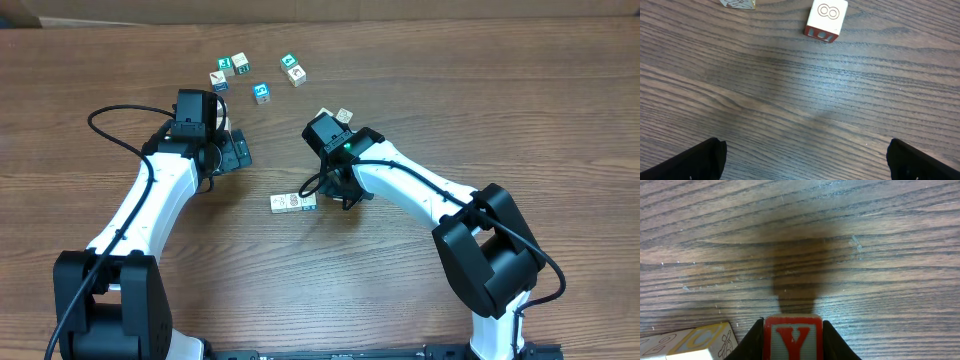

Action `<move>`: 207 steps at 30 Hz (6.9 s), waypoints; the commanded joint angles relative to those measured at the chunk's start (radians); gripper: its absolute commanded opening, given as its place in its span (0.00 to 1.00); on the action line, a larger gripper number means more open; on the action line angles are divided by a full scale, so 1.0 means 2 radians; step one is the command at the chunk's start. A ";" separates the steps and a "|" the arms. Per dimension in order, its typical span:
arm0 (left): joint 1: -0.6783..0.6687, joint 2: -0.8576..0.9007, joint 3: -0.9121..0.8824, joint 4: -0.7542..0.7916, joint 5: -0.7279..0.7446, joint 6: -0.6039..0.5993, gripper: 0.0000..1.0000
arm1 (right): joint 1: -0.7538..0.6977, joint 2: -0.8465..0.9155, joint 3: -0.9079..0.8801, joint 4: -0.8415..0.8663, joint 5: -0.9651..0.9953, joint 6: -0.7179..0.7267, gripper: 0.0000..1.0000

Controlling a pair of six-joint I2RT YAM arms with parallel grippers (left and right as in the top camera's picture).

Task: Form a horizontal line
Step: 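Lower the Y block onto the table beside the row, then open the right gripper to release the Y block and lift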

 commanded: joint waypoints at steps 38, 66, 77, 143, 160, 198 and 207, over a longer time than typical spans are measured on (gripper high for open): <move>0.000 -0.009 0.006 0.000 -0.006 0.005 1.00 | -0.004 -0.001 -0.004 0.002 0.009 0.004 0.45; 0.000 -0.009 0.006 0.000 -0.006 0.005 1.00 | -0.004 -0.001 -0.004 0.005 0.009 0.004 0.28; 0.000 -0.009 0.006 0.000 -0.006 0.005 1.00 | -0.003 -0.001 -0.004 -0.010 -0.045 -0.025 0.21; 0.000 -0.009 0.006 0.000 -0.006 0.005 1.00 | -0.053 -0.001 -0.004 -0.029 -0.035 -0.024 0.14; 0.000 -0.009 0.006 0.000 -0.006 0.005 1.00 | -0.048 0.015 -0.017 -0.004 -0.086 -0.025 0.04; 0.000 -0.009 0.006 0.000 -0.006 0.005 0.99 | -0.049 0.028 -0.017 0.029 -0.125 -0.025 0.04; 0.000 -0.009 0.006 0.000 -0.006 0.005 1.00 | -0.049 0.028 -0.017 0.029 -0.136 -0.014 0.04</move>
